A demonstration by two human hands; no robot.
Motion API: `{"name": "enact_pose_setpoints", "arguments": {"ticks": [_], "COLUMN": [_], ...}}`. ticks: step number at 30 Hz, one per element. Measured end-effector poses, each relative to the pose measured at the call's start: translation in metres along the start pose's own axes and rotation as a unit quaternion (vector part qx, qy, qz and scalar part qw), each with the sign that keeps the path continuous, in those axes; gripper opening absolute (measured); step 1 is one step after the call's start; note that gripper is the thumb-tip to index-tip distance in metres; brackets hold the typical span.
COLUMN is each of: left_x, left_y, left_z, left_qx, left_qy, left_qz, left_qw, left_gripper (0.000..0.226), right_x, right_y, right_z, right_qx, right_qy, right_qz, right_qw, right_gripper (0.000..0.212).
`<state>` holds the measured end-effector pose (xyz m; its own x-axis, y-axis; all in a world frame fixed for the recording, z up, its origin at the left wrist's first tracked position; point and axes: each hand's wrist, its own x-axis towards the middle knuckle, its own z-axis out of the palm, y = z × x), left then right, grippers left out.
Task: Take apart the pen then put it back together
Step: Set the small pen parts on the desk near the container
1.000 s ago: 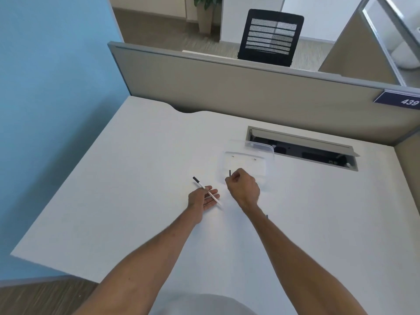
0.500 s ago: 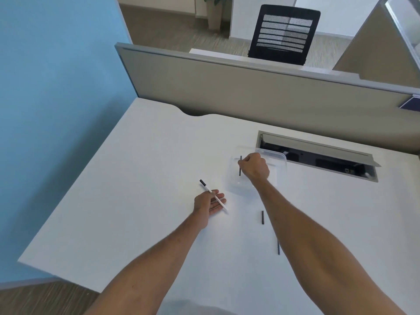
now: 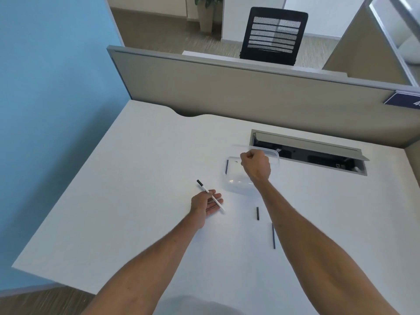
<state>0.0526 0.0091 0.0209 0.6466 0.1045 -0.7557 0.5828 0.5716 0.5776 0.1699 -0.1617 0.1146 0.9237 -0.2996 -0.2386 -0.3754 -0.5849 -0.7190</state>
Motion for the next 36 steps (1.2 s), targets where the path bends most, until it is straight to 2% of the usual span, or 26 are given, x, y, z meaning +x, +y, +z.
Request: {"name": "enact_pose_setpoints", "arguments": {"ticks": [3, 5, 11, 15, 20, 25, 29, 36], "left_x": [-0.008, -0.015, -0.031, -0.038, -0.046, -0.052, -0.053, -0.056], "left_y": [-0.004, -0.007, -0.020, -0.029, -0.037, -0.042, -0.043, -0.044], "left_z": [0.003, 0.004, 0.012, 0.018, 0.024, 0.025, 0.025, 0.019], "left_qx": [-0.002, -0.001, 0.012, 0.021, 0.033, 0.035, 0.038, 0.042], "left_qy": [-0.006, -0.012, -0.028, -0.024, -0.020, -0.020, -0.014, -0.007], "left_qz": [0.003, 0.005, 0.007, 0.004, 0.005, 0.013, 0.018, 0.019], "left_qw": [1.000, 1.000, 1.000, 0.999, 0.999, 0.999, 0.999, 0.999], "left_gripper": [0.016, 0.016, 0.016, 0.017, 0.016, 0.016, 0.018, 0.020], "right_x": [-0.017, -0.028, -0.057, -0.076, -0.104, -0.130, -0.142, -0.152], "right_y": [0.011, 0.023, 0.062, 0.098, 0.153, 0.182, 0.190, 0.188], "right_z": [-0.018, -0.029, -0.056, -0.063, -0.067, -0.065, -0.059, -0.052], "right_qx": [0.022, 0.031, 0.031, -0.015, -0.117, -0.207, -0.225, -0.271], "right_qy": [0.016, -0.003, -0.017, -0.017, -0.042, -0.008, -0.012, -0.020], "right_qz": [-0.041, -0.061, -0.054, 0.012, 0.074, 0.096, 0.103, 0.076], "right_qw": [0.999, 0.998, 0.998, 1.000, 0.989, 0.974, 0.969, 0.959], "right_gripper": [0.022, 0.023, 0.030, 0.029, 0.017, 0.031, 0.041, 0.032]}}
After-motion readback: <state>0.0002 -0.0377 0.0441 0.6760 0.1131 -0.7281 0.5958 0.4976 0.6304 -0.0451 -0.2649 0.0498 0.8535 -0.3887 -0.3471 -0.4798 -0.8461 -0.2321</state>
